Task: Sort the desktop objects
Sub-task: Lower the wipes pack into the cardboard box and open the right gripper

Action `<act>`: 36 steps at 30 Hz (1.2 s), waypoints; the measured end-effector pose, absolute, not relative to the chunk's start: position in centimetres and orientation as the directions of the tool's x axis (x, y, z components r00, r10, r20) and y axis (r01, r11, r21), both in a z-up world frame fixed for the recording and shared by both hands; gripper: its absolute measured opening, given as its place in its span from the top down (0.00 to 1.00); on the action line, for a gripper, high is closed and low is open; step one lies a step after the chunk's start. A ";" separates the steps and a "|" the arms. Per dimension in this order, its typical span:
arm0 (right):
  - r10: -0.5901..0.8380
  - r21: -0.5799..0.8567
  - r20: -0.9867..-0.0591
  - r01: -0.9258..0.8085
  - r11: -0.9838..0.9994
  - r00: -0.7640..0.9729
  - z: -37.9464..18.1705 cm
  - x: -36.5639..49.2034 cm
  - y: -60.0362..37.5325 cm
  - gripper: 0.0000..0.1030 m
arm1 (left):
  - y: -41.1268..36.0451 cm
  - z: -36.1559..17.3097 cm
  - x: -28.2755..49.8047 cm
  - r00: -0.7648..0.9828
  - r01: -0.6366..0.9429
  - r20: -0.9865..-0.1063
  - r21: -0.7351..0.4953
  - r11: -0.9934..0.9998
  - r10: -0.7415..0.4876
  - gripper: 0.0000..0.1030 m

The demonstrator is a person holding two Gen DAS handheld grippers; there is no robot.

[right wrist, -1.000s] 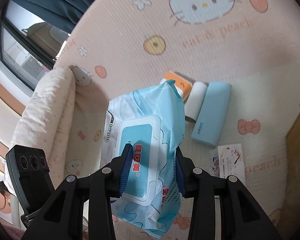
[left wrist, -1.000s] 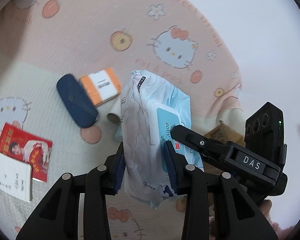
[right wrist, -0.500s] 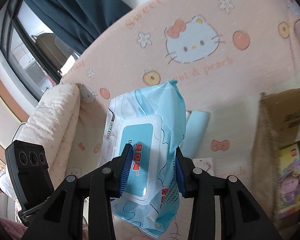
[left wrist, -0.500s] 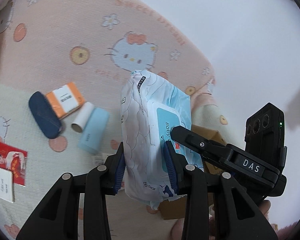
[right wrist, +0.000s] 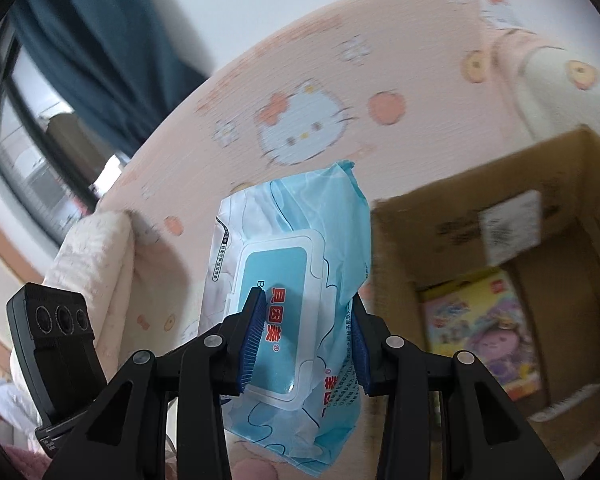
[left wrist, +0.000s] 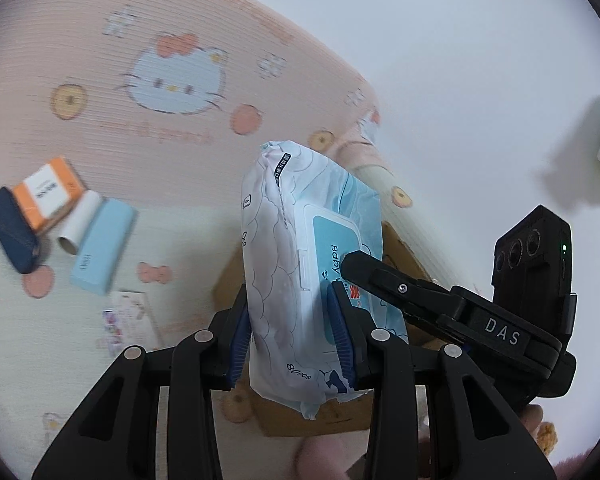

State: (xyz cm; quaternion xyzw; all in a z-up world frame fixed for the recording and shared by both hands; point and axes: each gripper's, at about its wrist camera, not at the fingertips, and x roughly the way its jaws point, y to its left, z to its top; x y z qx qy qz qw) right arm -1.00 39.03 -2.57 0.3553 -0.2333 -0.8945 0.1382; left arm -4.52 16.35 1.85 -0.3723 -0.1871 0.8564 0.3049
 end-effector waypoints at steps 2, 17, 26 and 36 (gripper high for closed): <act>-0.397 0.524 -0.568 0.055 -0.850 -0.721 -2.4 -0.8 40.6 0.64 | 17.7 2.1 -4.7 -0.522 -0.398 -0.527 -0.544 -0.739 0.670 0.60; -0.311 0.451 -0.720 -0.076 -0.889 -0.621 -3.7 -1.3 48.9 0.64 | 26.4 -1.2 -5.8 -0.288 -0.382 -0.638 -0.607 -0.696 0.714 0.60; -0.393 0.493 -0.755 -0.059 -0.868 -0.526 -6.3 -2.6 50.5 0.64 | 28.8 -0.9 -4.8 -0.314 -0.451 -0.758 -0.411 -0.792 0.572 0.60; -0.287 0.316 -0.879 -0.014 -0.949 -0.380 -9.3 -4.4 49.1 0.37 | 30.2 -0.7 -3.8 -0.443 -0.503 -0.801 -0.150 -0.851 0.403 0.58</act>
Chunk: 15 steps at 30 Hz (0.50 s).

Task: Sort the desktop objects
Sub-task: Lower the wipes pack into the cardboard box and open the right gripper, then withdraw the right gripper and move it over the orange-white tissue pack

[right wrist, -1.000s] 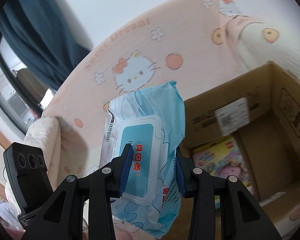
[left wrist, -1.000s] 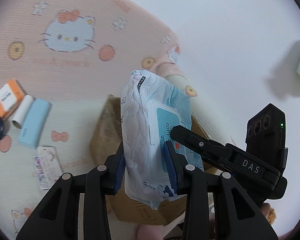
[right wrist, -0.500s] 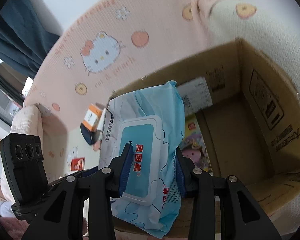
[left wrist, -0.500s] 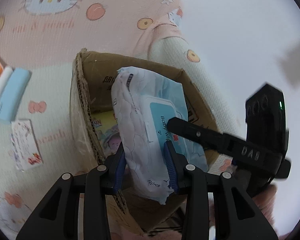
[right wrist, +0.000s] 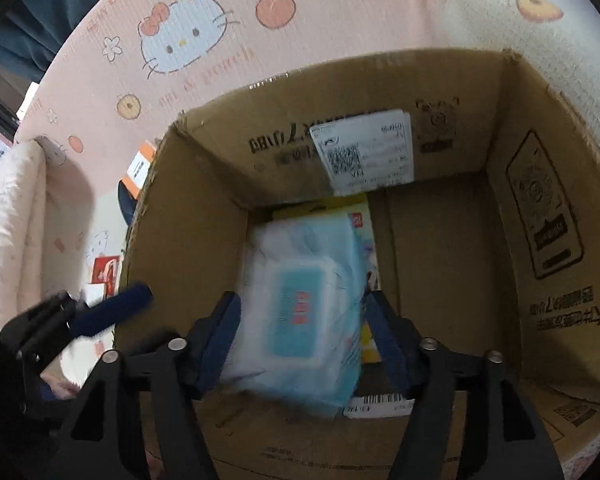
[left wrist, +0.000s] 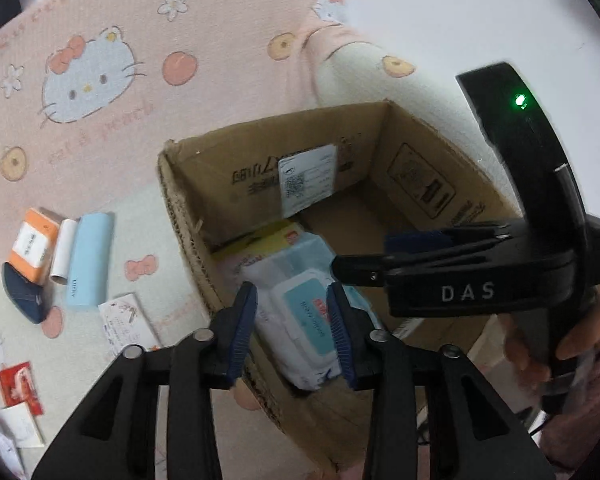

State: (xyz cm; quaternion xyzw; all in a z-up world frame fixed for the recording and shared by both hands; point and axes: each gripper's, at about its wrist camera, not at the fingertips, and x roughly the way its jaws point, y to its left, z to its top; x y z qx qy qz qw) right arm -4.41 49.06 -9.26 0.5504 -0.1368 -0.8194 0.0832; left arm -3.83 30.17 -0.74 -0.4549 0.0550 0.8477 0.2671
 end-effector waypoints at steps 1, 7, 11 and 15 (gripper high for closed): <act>-0.303 0.338 -0.873 -0.026 -0.941 -0.381 -9.3 -4.3 49.4 0.36 | 30.0 -0.7 -4.0 -0.448 -0.495 -0.799 -0.152 -0.856 0.401 0.58; -0.304 0.367 -0.856 -0.077 -0.927 -0.419 -8.8 -3.9 51.1 0.31 | 29.8 -0.7 -4.1 -0.433 -0.494 -0.794 -0.186 -0.849 0.426 0.55; -0.290 0.349 -0.867 -0.079 -0.934 -0.406 -8.3 -3.6 50.8 0.31 | 29.3 -0.6 -4.8 -0.398 -0.478 -0.780 -0.273 -0.835 0.483 0.49; -0.240 0.299 -0.870 -0.073 -0.951 -0.431 -7.1 -2.8 49.9 0.31 | 27.4 -0.2 -5.5 -0.380 -0.427 -0.729 -0.407 -0.807 0.569 0.42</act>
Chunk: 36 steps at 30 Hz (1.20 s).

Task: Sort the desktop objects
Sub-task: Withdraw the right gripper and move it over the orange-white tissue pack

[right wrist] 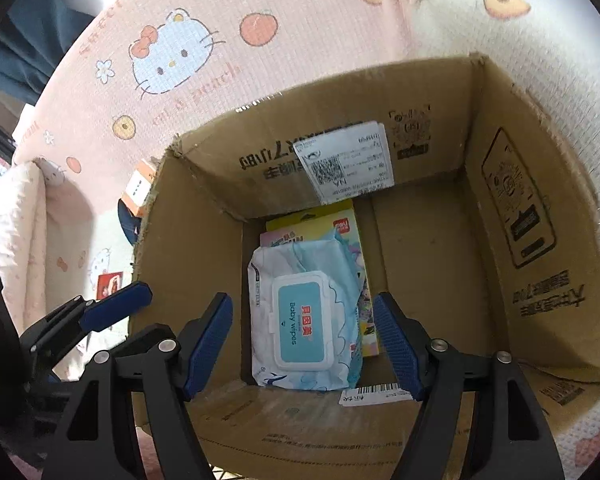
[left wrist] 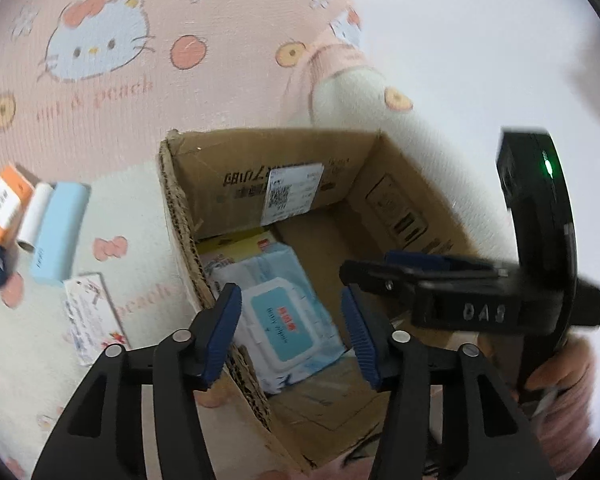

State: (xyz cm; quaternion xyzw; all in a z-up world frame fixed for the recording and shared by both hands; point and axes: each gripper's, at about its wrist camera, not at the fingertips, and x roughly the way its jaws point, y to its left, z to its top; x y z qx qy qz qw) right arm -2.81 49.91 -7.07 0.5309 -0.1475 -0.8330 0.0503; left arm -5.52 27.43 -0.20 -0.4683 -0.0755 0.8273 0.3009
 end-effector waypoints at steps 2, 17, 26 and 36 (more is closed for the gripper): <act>-0.223 0.284 -0.866 -0.073 -0.956 -0.448 -6.3 -2.6 49.4 0.29 | 26.2 0.1 -5.9 -0.377 -0.399 -0.694 -0.476 -0.784 0.613 0.36; -0.162 0.204 -0.820 -0.016 -0.979 -0.550 -0.1 -2.2 42.7 0.24 | 19.4 2.8 -5.3 -0.492 -0.403 -0.592 -0.495 -0.770 0.638 0.35; -0.205 0.203 -0.812 0.065 -0.977 -0.546 0.6 -4.2 35.4 0.24 | 9.6 -0.1 -5.7 -0.576 -0.275 -0.627 -0.456 -0.846 0.525 0.35; -0.320 0.225 -0.822 0.248 -0.942 -0.470 -1.3 -8.4 25.2 0.24 | -1.1 -1.7 -7.9 -0.662 -0.091 -0.651 -0.423 -0.902 0.372 0.35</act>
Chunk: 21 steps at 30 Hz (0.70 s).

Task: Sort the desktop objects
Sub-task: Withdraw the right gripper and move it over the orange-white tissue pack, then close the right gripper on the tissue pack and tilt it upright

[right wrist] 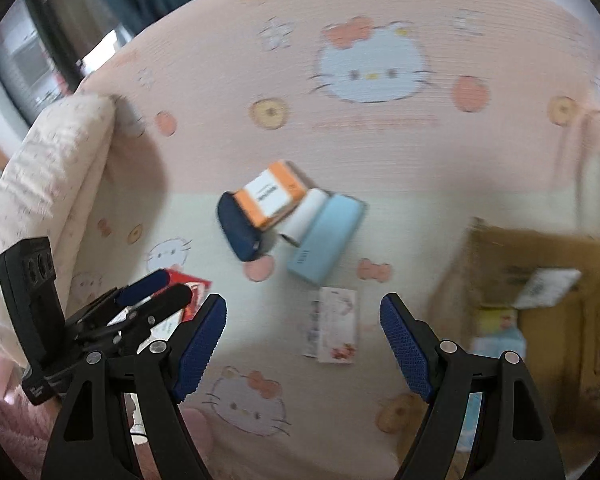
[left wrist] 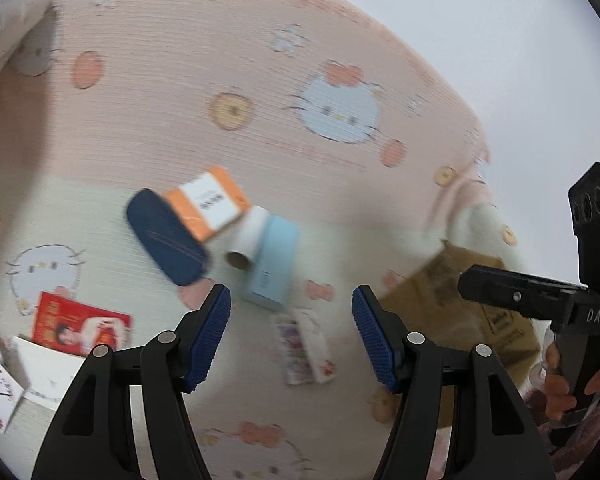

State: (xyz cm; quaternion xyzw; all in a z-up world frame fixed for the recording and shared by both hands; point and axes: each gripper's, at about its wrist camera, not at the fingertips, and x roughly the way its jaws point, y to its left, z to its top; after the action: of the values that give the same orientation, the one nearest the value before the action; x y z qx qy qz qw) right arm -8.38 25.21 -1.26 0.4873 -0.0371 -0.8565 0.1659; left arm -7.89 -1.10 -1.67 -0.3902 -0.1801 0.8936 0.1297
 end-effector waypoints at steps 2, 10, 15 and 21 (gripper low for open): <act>-0.337 0.232 -0.826 0.273 -0.934 -0.451 -2.1 -9.5 23.6 0.24 | -2.0 -2.3 -8.6 -0.663 -0.078 -0.656 -0.419 -0.905 0.361 0.35; -0.423 0.331 -0.814 0.281 -0.901 -0.397 -5.5 -15.0 19.7 0.24 | -3.8 -5.4 -13.7 -0.592 -0.060 -0.740 -0.356 -0.932 0.321 0.35; -0.446 0.404 -0.794 0.189 -0.895 -0.413 -8.3 -19.1 19.0 0.24 | -4.9 -6.8 -16.2 -0.568 -0.053 -0.750 -0.377 -0.925 0.338 0.35; -0.455 0.463 -0.790 0.087 -0.882 -0.411 -11.5 -23.0 19.2 0.24 | -6.5 -7.8 -20.5 -0.558 -0.086 -0.763 -0.340 -0.937 0.328 0.35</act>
State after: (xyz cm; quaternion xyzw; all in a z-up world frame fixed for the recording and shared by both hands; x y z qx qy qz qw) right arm -23.00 19.20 -11.53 0.5168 -0.1781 -0.8209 0.1649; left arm -20.45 -6.49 -7.76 -0.4550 -0.1328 0.8725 0.1185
